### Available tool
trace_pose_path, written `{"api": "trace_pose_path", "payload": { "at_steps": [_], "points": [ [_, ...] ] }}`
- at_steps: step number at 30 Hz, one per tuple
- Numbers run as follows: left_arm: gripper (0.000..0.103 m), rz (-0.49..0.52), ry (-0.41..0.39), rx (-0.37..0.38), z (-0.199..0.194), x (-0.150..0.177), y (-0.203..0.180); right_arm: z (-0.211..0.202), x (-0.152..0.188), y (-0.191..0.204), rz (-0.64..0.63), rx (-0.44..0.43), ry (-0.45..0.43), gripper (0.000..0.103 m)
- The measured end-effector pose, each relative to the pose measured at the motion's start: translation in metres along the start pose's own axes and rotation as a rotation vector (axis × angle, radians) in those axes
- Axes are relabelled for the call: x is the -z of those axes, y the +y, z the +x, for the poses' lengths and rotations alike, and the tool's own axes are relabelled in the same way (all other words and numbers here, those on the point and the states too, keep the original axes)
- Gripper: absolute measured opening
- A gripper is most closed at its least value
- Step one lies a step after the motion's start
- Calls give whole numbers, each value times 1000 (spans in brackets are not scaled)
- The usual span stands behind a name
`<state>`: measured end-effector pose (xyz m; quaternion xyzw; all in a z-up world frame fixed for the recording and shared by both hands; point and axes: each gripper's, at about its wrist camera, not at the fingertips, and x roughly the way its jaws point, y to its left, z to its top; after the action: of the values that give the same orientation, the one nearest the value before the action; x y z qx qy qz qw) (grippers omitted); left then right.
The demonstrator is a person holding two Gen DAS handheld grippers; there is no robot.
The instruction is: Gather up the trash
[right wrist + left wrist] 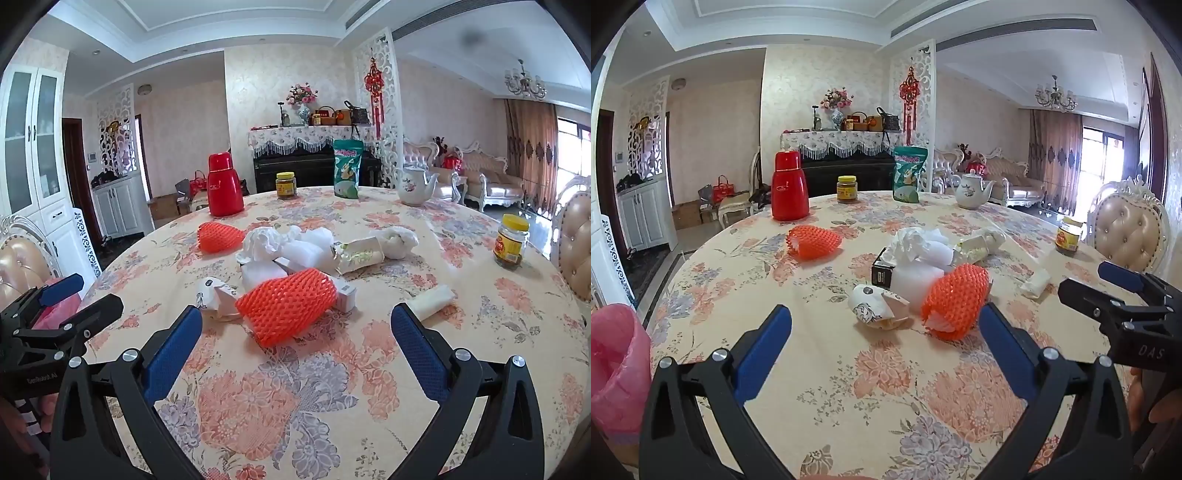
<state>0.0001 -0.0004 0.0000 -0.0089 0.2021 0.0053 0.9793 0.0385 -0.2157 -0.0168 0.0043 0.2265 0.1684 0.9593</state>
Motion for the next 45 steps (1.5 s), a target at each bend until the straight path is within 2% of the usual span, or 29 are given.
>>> {"api": "trace_pose_path", "payload": {
  "at_steps": [45],
  "points": [
    [99,2,5,0,-2,2,1,0,2,-6,34,-41,8,96]
  ]
}}
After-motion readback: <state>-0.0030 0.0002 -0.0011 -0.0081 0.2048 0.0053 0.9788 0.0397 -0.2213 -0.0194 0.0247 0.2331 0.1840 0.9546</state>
